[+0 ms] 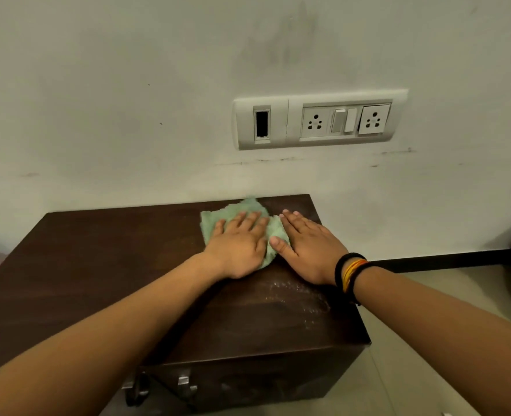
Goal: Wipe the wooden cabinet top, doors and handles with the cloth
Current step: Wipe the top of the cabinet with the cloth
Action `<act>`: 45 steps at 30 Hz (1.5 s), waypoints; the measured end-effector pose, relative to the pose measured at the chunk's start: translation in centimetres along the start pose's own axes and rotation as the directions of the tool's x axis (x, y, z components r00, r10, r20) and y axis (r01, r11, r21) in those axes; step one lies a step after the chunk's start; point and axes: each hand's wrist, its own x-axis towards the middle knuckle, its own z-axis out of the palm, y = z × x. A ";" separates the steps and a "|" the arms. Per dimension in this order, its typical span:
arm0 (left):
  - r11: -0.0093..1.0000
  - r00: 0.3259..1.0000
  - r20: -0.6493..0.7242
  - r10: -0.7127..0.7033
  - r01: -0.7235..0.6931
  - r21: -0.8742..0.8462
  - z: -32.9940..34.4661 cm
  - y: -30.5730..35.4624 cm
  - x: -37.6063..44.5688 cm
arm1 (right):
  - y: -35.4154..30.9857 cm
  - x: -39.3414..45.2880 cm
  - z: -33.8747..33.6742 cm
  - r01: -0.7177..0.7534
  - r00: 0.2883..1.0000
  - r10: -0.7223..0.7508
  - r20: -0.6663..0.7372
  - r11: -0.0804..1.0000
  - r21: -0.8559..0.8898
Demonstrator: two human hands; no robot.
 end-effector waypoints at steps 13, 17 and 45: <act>0.995 0.995 -0.016 0.102 -0.102 0.012 0.2 1.9 0.1 | 1.4 -0.5 0.0 -0.048 0.999 0.048 -0.008 0.998 0.037; 0.997 0.997 -0.008 0.079 -0.079 0.010 -0.9 1.8 4.1 | 2.2 -1.2 0.0 -0.068 0.997 0.069 -0.018 0.996 0.053; 0.994 0.992 -0.060 0.107 -0.105 0.026 1.4 7.8 -1.0 | 3.9 -4.0 2.1 -0.107 0.986 0.161 -0.041 0.804 0.584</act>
